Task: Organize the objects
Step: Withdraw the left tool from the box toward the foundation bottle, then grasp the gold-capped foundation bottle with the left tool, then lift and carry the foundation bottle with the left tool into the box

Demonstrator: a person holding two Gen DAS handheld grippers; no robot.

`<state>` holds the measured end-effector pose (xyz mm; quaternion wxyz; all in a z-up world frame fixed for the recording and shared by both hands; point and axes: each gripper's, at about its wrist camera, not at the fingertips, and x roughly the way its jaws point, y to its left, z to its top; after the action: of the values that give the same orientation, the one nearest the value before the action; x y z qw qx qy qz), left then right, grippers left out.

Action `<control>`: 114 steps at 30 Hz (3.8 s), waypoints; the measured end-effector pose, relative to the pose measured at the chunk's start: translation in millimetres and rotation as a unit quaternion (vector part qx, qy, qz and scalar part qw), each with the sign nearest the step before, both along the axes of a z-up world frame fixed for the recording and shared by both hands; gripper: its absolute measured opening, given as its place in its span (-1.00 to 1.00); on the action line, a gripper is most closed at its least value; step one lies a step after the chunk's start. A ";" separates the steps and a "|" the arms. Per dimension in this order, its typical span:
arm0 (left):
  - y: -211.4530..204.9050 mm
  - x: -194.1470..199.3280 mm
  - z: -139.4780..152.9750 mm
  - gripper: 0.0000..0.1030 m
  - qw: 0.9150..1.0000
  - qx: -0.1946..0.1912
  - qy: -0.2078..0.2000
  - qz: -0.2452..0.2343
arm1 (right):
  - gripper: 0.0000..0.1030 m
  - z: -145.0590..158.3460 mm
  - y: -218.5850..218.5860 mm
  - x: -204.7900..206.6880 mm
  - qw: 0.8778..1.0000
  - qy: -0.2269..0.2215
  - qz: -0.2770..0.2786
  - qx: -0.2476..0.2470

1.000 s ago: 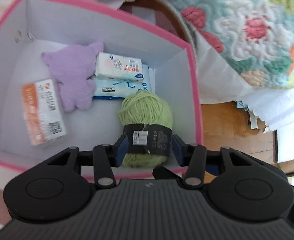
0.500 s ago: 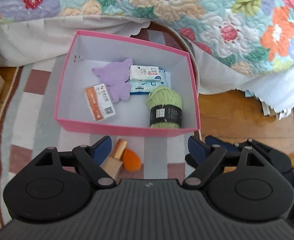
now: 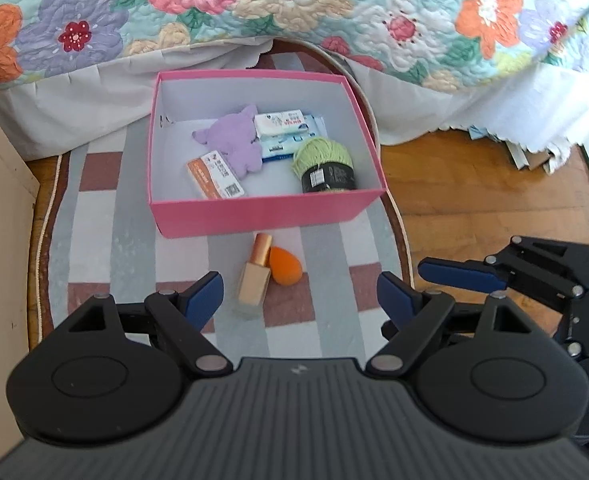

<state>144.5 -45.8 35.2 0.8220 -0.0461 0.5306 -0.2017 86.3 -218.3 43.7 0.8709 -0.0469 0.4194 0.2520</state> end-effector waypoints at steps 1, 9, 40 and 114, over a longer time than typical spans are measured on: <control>3.3 -3.3 -3.1 0.64 1.000 -0.005 0.004 -0.003 | 0.00 0.2 2.5 -3.4 1.000 0.003 0.005 0.003; 26.3 -16.7 -37.8 0.66 1.000 -0.004 -0.001 0.007 | 0.23 -28.1 27.4 -9.4 0.998 0.051 0.032 0.008; 34.7 29.1 -182.3 0.57 0.998 -0.067 -0.003 0.016 | 0.38 -183.6 56.3 41.2 0.995 0.091 -0.045 0.015; 7.8 -69.8 -132.7 -0.11 0.982 -0.113 0.089 0.122 | -0.19 -132.5 26.6 -10.2 0.981 0.182 -0.047 0.051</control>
<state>74.7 -38.0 -97.5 0.7798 -0.2205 0.5656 -0.1531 76.0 -191.7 -88.8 0.7920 0.0644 0.5592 0.2365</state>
